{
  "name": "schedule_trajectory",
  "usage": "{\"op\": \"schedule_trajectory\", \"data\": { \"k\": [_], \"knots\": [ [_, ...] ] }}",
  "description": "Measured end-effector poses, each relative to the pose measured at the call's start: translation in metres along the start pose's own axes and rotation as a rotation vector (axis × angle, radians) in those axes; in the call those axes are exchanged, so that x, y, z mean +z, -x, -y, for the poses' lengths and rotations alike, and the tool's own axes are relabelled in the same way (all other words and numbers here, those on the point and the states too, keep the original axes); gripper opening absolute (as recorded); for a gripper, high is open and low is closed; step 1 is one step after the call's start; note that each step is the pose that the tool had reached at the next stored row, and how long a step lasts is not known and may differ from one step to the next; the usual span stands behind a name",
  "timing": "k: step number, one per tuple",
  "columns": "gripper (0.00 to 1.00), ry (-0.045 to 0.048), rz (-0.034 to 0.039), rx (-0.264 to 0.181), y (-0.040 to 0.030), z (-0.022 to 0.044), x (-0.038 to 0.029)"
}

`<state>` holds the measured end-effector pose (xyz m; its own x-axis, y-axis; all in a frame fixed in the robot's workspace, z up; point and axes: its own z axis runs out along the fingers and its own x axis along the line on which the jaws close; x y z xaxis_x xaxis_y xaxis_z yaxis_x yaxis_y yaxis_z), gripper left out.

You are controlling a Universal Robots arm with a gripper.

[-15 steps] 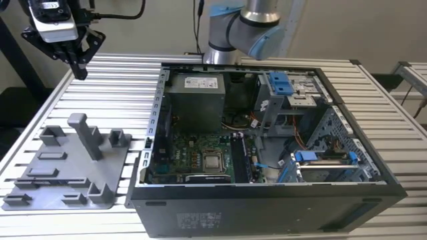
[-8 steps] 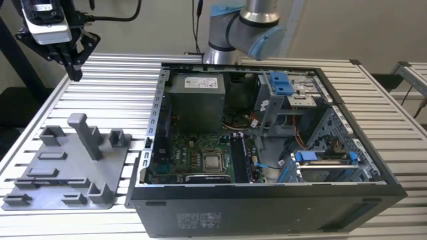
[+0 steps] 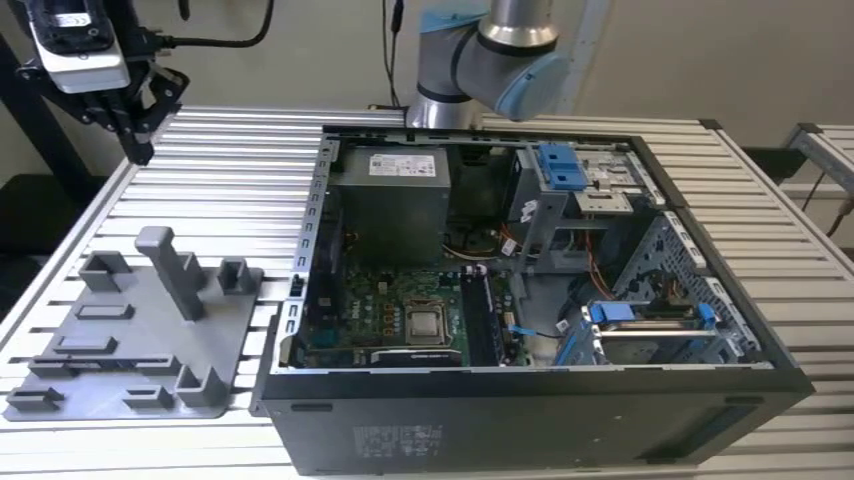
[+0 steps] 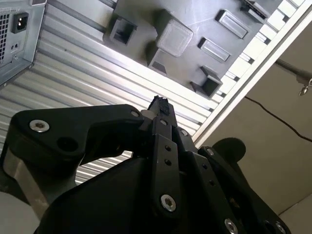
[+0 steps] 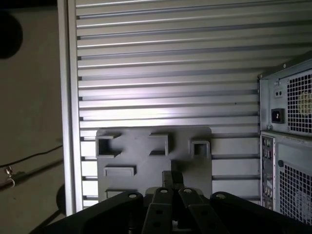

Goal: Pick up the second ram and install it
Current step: 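Reach for the second ram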

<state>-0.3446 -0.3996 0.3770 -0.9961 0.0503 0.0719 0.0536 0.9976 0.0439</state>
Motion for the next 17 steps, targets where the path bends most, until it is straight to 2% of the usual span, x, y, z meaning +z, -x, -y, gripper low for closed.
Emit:
{"op": "schedule_trajectory", "data": {
  "k": [12, 17],
  "knots": [
    [0.11, -0.0009, -0.0163, 0.0, -0.0142, 0.0012, 0.0055],
    [0.11, -0.0011, -0.0202, 0.0, -0.0215, 0.002, 0.0084]
  ]
}}
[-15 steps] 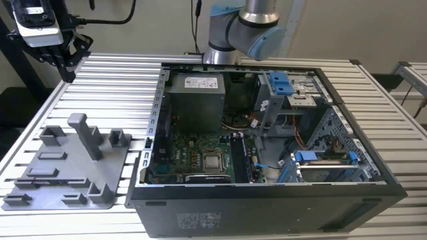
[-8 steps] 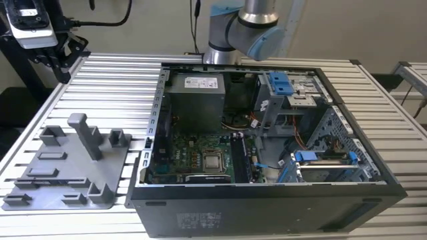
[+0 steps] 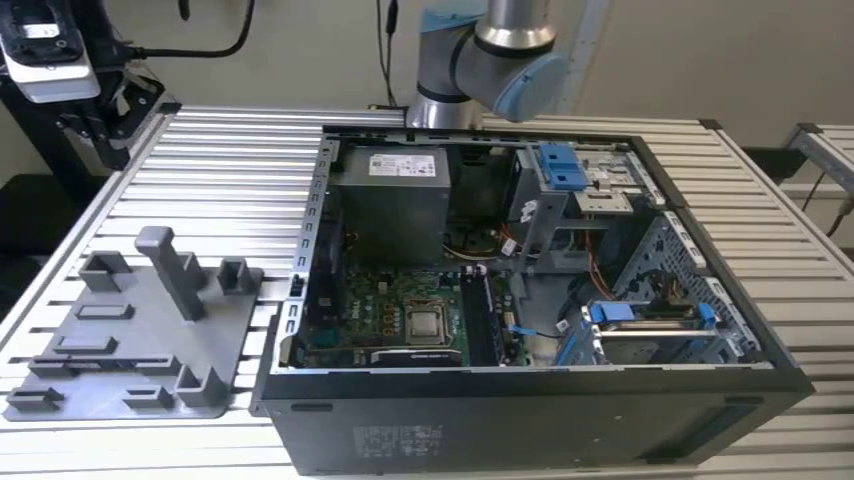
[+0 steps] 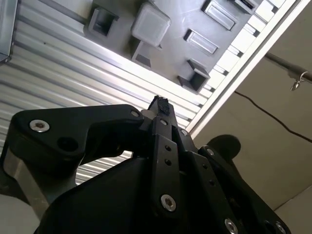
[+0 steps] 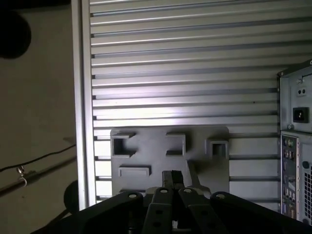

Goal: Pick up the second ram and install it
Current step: 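Reach for the second ram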

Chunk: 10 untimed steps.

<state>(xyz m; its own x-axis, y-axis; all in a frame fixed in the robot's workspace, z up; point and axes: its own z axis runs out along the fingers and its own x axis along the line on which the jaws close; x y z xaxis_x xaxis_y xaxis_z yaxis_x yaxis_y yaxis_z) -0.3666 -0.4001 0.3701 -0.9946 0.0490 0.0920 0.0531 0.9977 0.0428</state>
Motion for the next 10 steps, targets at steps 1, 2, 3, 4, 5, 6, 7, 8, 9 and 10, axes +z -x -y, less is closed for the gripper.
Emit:
{"op": "schedule_trajectory", "data": {
  "k": [1, 2, 3, 4, 5, 6, 7, 8, 9, 10],
  "knots": [
    [0.11, 0.0, -0.0001, 0.0, -0.0017, 0.0002, 0.0005],
    [0.11, 0.0001, -0.0002, 0.0, -0.0034, 0.0003, 0.0011],
    [0.11, 0.0, -0.0001, -0.001, -0.0052, 0.0005, 0.0015],
    [0.11, 0.0, -0.0001, -0.001, -0.0069, 0.0007, 0.0019],
    [0.11, 0.0, -0.0001, -0.001, -0.0086, 0.0009, 0.0022],
    [0.11, -0.0001, -0.0002, -0.002, -0.0106, 0.0011, 0.0025],
    [0.11, -0.0003, -0.0002, -0.003, -0.0131, 0.0014, 0.0028],
    [0.11, -0.0004, -0.0002, -0.004, -0.0153, 0.0016, 0.0031],
    [0.11, -0.0005, -0.0001, -0.006, -0.0169, 0.0017, 0.0034],
    [0.11, -0.0006, -0.0002, -0.008, -0.0178, 0.0017, 0.0035]
  ]
}}
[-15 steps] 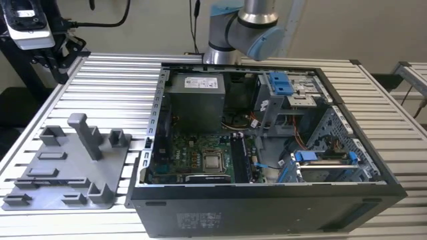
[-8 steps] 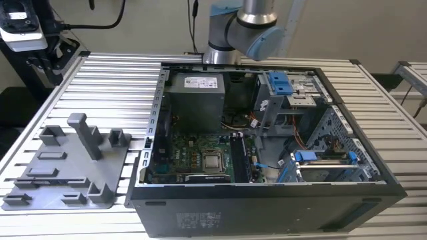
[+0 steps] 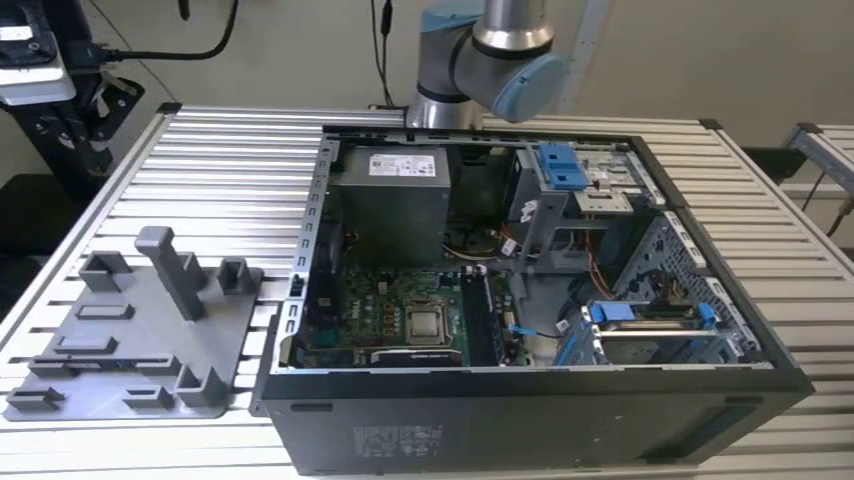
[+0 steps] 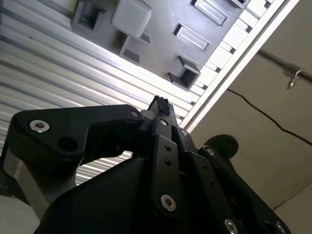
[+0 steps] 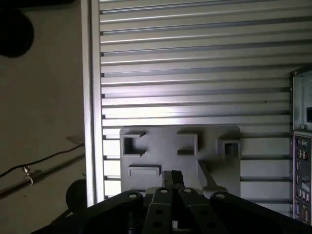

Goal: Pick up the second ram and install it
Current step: 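Reach for the second ram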

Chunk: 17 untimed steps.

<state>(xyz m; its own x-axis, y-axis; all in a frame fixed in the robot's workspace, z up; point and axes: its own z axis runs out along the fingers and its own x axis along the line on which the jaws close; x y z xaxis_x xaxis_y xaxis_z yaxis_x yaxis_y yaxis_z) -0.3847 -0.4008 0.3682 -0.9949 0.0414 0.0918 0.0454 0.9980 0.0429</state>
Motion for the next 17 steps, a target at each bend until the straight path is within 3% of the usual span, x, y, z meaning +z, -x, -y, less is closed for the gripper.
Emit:
{"op": "schedule_trajectory", "data": {
  "k": [10, 17],
  "knots": [
    [0.11, -0.0002, -0.0001, -0.001, -0.0004, 0.001, 0.0003],
    [0.11, -0.0001, -0.0001, -0.001, 0.0003, 0.0124, 0.001]
  ]
}}
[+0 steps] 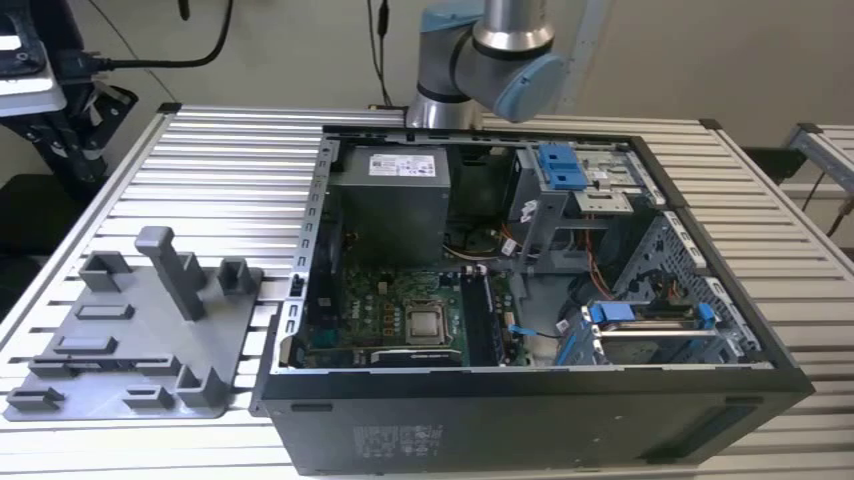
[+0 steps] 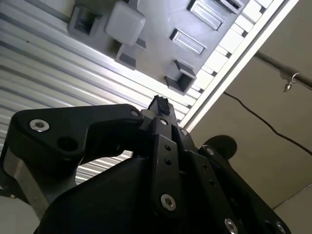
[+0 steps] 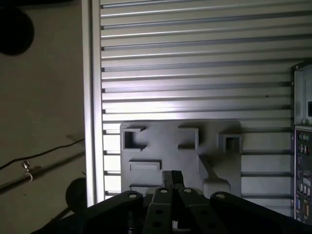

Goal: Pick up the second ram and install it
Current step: 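Reach for the second ram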

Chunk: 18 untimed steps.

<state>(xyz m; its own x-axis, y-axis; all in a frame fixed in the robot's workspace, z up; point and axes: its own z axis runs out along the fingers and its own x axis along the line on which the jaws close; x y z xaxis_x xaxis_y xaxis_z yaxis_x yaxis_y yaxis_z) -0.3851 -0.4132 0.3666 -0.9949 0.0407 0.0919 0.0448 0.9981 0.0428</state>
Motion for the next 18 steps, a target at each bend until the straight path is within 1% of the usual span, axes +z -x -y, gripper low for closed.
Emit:
{"op": "schedule_trajectory", "data": {
  "k": [6, 8, 15, 18],
  "knots": [
    [0.11, 0.0, 0.0, 0.0, 0.0007, 0.011, 0.0013],
    [0.11, 0.0, 0.0001, 0.0, 0.0009, 0.0157, 0.002],
    [0.11, 0.0, 0.0003, -0.002, 0.0019, 0.035, 0.0039],
    [0.11, -0.0003, 0.004, -0.005, 0.0024, 0.0434, 0.0049]
  ]
}}
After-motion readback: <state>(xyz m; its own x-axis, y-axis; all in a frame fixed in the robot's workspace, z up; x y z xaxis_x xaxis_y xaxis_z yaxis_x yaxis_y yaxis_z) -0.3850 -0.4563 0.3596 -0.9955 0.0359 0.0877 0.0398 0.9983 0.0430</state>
